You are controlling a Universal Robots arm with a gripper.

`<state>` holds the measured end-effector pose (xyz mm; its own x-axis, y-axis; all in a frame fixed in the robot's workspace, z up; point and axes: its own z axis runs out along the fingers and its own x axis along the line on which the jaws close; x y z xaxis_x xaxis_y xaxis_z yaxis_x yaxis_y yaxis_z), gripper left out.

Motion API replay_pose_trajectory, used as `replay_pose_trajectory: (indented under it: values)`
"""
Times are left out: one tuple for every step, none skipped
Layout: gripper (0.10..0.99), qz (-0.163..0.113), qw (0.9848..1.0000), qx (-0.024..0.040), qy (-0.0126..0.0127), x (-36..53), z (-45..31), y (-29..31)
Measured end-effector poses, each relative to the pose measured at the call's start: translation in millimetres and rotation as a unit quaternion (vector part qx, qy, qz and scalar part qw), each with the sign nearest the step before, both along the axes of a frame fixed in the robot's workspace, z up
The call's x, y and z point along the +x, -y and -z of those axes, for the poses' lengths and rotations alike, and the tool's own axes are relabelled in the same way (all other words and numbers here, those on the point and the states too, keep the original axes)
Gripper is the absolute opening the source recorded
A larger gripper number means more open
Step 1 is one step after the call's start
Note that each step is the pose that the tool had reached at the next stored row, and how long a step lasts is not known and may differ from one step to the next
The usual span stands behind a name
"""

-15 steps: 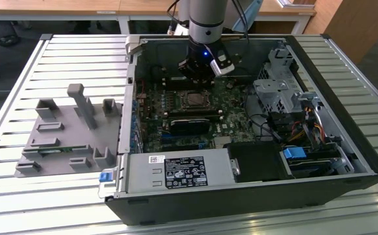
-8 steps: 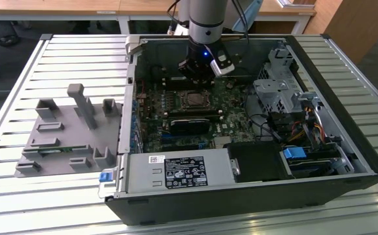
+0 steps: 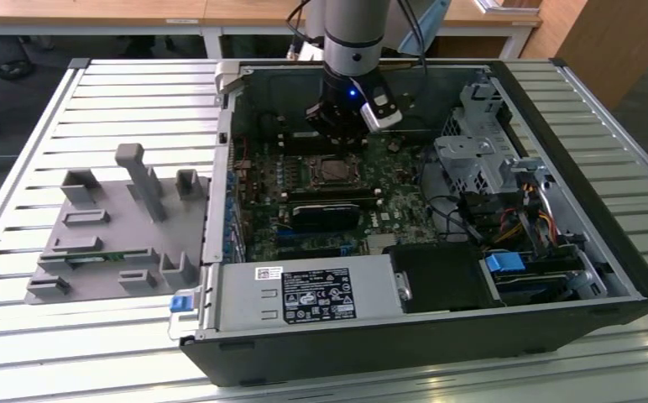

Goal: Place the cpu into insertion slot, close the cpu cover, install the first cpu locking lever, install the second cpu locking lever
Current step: 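Install the first cpu locking lever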

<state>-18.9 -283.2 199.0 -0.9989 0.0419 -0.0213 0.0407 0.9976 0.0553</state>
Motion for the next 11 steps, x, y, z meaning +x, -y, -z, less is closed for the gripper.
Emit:
replay_pose_trajectory:
  values:
    - [0.106,0.000,1.0000,0.0000,0.0000,0.0,-0.6,0.0]
    - [0.106,0.000,1.0000,0.0000,-0.0001,0.0,-1.2,0.0]
    - [0.106,0.000,1.0000,0.0000,-0.0001,0.0,-2.0,0.0]
    - [0.106,0.000,1.0000,0.0000,-0.0002,-0.1,-2.5,0.0]
    - [0.106,0.000,1.0000,-0.0001,-0.0001,0.0,-2.4,0.0]
    - [0.106,0.000,1.0000,-0.0001,-0.0001,0.0,-2.3,0.0]
    - [0.106,0.000,1.0000,-0.0002,-0.0001,0.0,-1.9,0.0]
    - [0.106,0.000,1.0000,-0.0003,-0.0002,0.0,-1.4,0.0]
    - [0.106,0.000,1.0000,-0.0003,-0.0002,0.0,-0.9,0.0]
    - [0.106,0.000,1.0000,-0.0005,-0.0002,-0.1,-0.5,0.1]
    - [0.106,0.000,1.0000,-0.0007,-0.0003,-0.1,0.0,0.1]
